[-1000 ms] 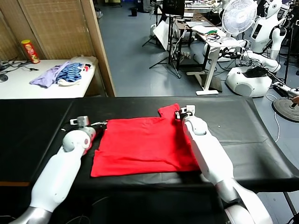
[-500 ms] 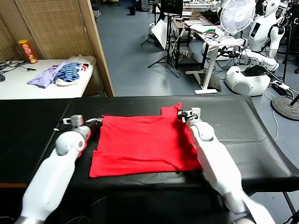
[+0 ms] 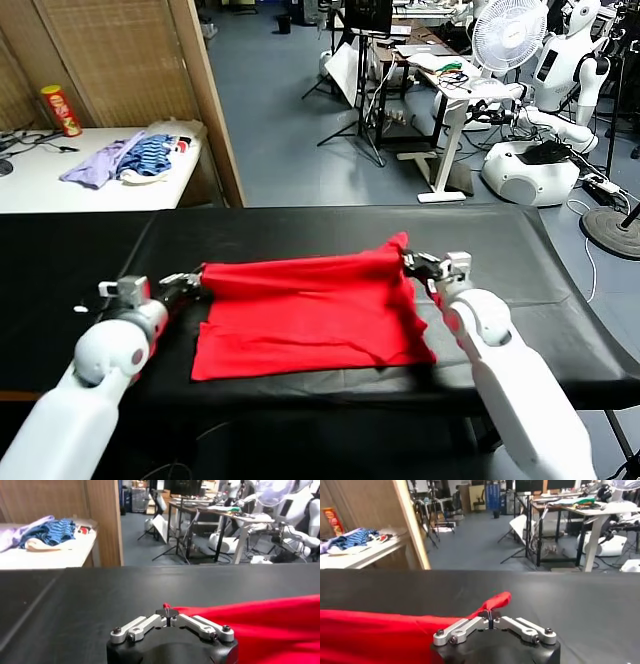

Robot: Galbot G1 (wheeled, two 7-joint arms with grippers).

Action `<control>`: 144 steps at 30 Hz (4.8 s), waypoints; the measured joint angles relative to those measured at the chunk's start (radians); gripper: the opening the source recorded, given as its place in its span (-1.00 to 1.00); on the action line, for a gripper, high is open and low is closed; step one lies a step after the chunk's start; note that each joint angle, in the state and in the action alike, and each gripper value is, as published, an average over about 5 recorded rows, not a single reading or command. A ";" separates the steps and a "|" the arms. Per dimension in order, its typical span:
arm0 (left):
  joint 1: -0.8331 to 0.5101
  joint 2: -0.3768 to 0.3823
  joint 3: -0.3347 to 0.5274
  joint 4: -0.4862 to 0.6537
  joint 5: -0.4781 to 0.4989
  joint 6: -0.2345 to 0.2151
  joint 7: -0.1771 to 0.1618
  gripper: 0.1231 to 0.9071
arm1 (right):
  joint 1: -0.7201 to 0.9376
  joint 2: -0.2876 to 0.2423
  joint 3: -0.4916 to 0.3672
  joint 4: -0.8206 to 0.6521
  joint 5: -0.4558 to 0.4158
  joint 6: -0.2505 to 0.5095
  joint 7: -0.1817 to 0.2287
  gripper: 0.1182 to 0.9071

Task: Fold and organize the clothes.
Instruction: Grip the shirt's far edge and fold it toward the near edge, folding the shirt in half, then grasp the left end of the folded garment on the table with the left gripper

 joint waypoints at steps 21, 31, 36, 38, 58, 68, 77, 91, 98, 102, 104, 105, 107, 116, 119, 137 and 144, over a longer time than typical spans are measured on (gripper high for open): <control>0.314 -0.037 -0.087 -0.176 0.181 0.012 0.035 -0.46 | -0.170 -0.029 0.075 0.168 -0.001 -0.031 0.026 0.16; 0.229 -0.072 -0.090 -0.133 0.067 0.016 0.001 0.69 | -0.061 0.067 0.045 0.047 -0.074 0.028 0.088 0.72; 0.133 -0.101 -0.051 -0.057 0.016 0.018 -0.001 0.72 | 0.003 0.136 0.007 -0.073 -0.094 0.021 0.091 0.72; 0.100 -0.115 -0.033 -0.030 0.015 0.017 -0.001 0.72 | 0.022 0.160 -0.004 -0.109 -0.098 0.020 0.089 0.72; -0.017 -0.179 0.045 0.146 0.078 -0.058 0.023 -0.26 | 0.024 0.282 -0.020 -0.193 -0.223 0.087 0.143 -0.71; 0.030 -0.212 0.030 0.113 0.248 -0.119 0.012 -1.00 | -0.012 0.310 -0.013 -0.188 -0.272 0.136 0.174 -0.92; 0.011 -0.222 0.006 0.099 0.112 -0.058 -0.021 -0.82 | -0.015 0.301 -0.016 -0.179 -0.265 0.127 0.149 -0.92; -0.031 -0.227 0.033 0.140 0.002 -0.016 -0.012 0.39 | -0.003 0.305 -0.021 -0.186 -0.262 0.124 0.142 -0.92; -0.024 -0.233 0.038 0.147 0.082 -0.060 -0.012 -0.58 | -0.004 0.310 -0.020 -0.187 -0.264 0.124 0.153 -0.92; -0.014 -0.240 0.039 0.142 0.133 -0.078 -0.005 -0.97 | -0.010 0.312 -0.018 -0.181 -0.269 0.125 0.169 -0.92; -0.009 -0.245 0.039 0.139 0.158 -0.086 -0.005 -1.00 | -0.015 0.312 -0.017 -0.177 -0.281 0.128 0.181 -0.92; -0.006 -0.247 0.039 0.137 0.171 -0.089 -0.006 -0.99 | -0.017 0.313 -0.016 -0.176 -0.290 0.131 0.188 -0.92; -0.001 -0.252 0.037 0.135 0.200 -0.096 -0.009 -1.00 | -0.022 0.315 -0.014 -0.174 -0.314 0.140 0.206 -0.92; 0.034 -0.261 0.016 0.114 0.333 -0.105 -0.024 -1.00 | -0.031 0.319 -0.010 -0.165 -0.330 0.153 0.200 -0.92; 0.037 -0.257 0.013 0.105 0.326 -0.097 -0.012 -0.99 | -0.037 0.311 -0.003 -0.151 -0.307 0.149 0.172 -0.91; 0.133 -0.246 -0.071 -0.030 0.078 -0.052 -0.032 0.71 | -0.132 0.247 0.052 0.012 -0.261 0.146 0.133 0.71; 0.229 -0.291 -0.083 -0.067 0.112 -0.077 -0.014 0.72 | -0.150 0.244 0.049 0.064 -0.261 0.146 0.127 0.72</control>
